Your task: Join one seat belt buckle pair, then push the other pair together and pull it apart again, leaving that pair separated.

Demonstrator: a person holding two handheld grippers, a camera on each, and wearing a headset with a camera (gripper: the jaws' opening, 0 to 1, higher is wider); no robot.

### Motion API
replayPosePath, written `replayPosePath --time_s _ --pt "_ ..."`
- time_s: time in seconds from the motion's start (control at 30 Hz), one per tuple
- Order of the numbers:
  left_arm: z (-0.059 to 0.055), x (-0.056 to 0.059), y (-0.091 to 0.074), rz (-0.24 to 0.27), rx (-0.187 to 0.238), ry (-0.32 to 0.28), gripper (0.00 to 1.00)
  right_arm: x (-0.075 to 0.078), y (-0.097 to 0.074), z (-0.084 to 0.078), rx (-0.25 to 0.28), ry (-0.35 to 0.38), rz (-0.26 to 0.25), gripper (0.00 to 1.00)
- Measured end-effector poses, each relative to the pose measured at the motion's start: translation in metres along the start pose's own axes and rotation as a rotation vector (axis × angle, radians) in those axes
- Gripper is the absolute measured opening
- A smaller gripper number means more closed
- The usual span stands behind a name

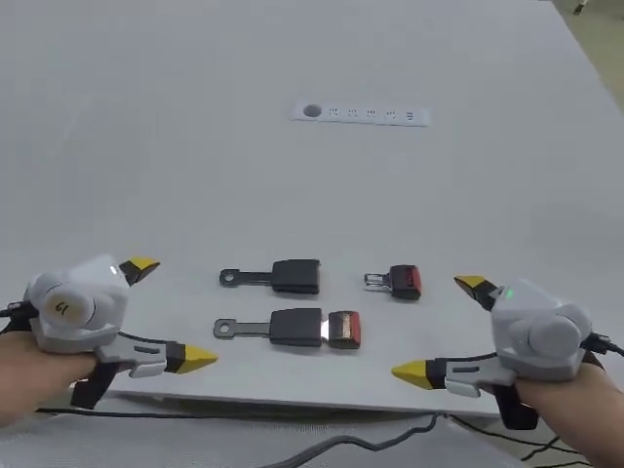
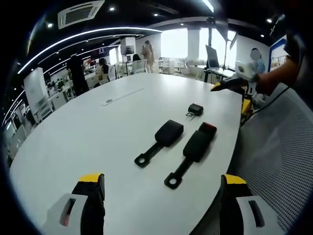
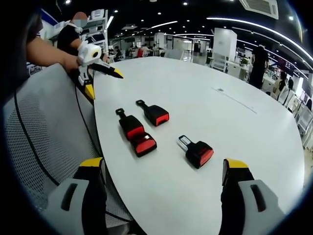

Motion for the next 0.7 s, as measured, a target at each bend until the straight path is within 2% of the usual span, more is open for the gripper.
replayPosePath --time_s 0.13,0.2,0.43,0.6,0.7 --pt "0.003 -0.004 0.001 0.011 0.022 -0.009 1.0 0.0 0.001 -0.002 0.001 0.006 -0.007 0.99" --pt "0.001 -0.007 0.002 0.007 0.022 -0.016 1.0 0.0 0.0 -0.002 0.005 0.015 -0.011 0.99" --pt "0.004 -0.002 0.002 -0.012 0.023 -0.01 1.0 -0.002 -0.004 0.0 0.009 0.023 -0.032 0.99" --pt "0.007 0.003 0.003 -0.023 0.039 -0.012 1.0 -0.001 -0.004 0.003 0.013 0.026 -0.039 0.99" --pt "0.006 0.006 0.004 -0.04 0.039 0.01 1.0 0.001 -0.004 0.003 0.015 0.025 -0.039 0.99"
Point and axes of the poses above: the centre of the closed fingertips' face, and the gripper's own axes: y roughly forward along the fingers, x roughly to its right, z roughly out of its top, the point moved 4 cm from there along -y, roughly backward along the fingers, and after that the axes turned 15 degrees about z, right-handed, at the moved point
